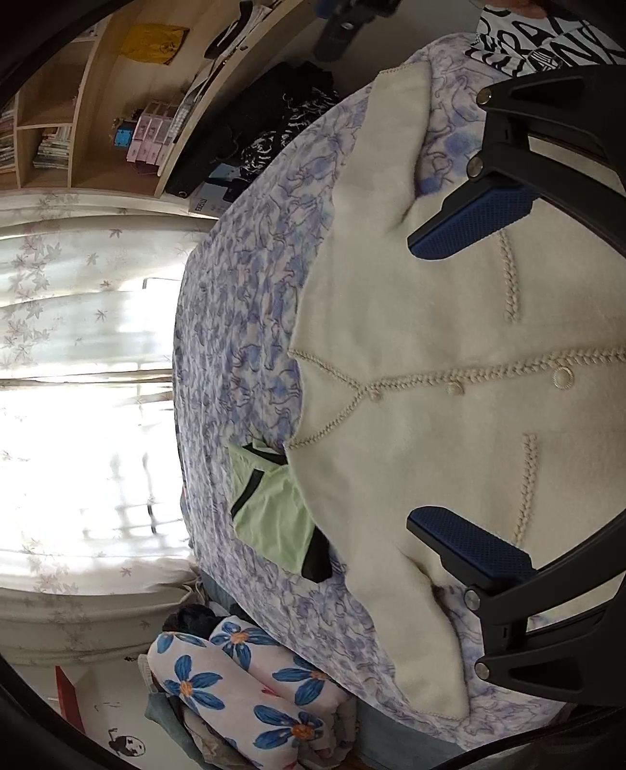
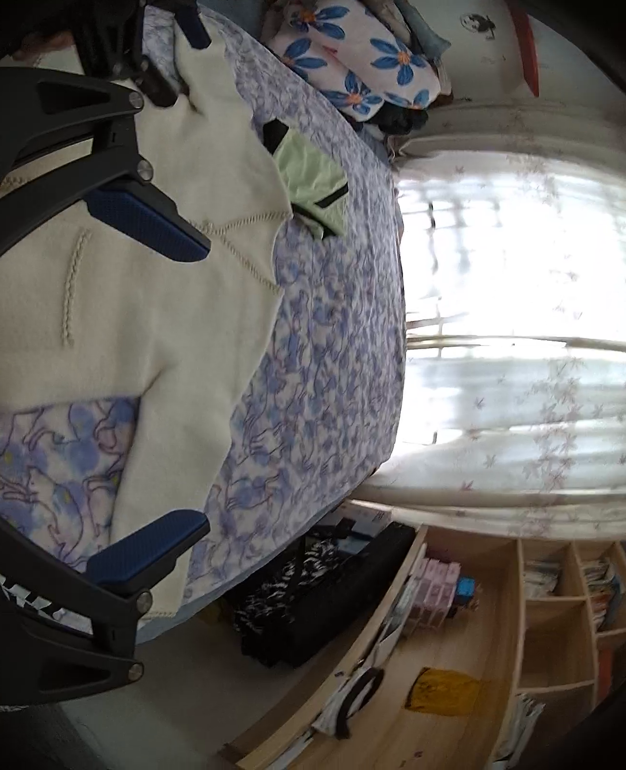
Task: Fold large clothes
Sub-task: 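Reach the right gripper to the cardigan sleeve cuff and grasp it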
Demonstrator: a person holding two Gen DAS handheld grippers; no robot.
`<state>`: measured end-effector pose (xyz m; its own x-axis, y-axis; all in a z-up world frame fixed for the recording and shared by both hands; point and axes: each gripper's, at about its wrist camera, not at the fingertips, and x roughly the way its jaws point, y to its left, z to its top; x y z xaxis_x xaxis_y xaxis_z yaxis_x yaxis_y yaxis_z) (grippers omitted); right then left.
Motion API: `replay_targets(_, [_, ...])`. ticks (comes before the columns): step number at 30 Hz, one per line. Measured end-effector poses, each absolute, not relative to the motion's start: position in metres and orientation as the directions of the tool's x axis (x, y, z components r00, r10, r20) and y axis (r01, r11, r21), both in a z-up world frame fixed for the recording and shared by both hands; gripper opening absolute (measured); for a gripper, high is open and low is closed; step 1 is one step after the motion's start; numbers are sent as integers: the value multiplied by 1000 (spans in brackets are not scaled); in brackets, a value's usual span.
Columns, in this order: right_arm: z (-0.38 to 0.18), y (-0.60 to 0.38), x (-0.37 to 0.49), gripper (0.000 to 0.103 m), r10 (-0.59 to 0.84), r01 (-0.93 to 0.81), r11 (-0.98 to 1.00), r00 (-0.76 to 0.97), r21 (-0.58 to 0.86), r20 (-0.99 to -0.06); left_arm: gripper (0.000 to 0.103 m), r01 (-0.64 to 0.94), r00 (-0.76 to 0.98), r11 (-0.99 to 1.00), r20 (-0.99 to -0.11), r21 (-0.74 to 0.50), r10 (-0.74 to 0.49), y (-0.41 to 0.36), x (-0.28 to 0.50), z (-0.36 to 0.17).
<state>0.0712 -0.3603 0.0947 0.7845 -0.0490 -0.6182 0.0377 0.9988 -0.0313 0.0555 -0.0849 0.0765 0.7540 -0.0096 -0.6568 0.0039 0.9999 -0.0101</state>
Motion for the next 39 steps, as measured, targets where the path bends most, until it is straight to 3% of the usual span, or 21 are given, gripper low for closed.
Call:
replay_targets(7, [27,-471,110,101,-77,216,972,677,97,-732,102,101,758,995,-646,-10,-84,-141,112,69])
replay_targets(9, [3,-499,117,92,-67,264,954,646,140,-760,102,112,749,994,-656,-6,-88,-159,131,53])
replay_targets(15, [-77,-577,132,78,12,437,852,531,287,-847,102,117,710,993,-697,-24,-101,-207,180,-11])
replay_targets(21, [-132,-630,129,76,51,600,714,469,360,-882,102,110,699,993,-714,50,-41,-252,211,-62])
replay_targets(29, [-156,-649,143,76,19,682,620,482,388,-876,102,88,627,996,-777,-6,-61,-263,235,-97])
replay_targets(31, [-152,-646,147,61,-43,697,624,483,354,-875,102,87,606,996,-793,-20,-68,-261,237,-100])
replay_targets(33, [-144,-645,148,14,-50,667,645,526,375,-849,102,90,597,995,-797,-40,-86,-255,236,-100])
replay_targets(39, [-68,-576,162,9,-116,458,834,690,308,-714,102,112,593,990,-794,-84,-135,-227,226,-85])
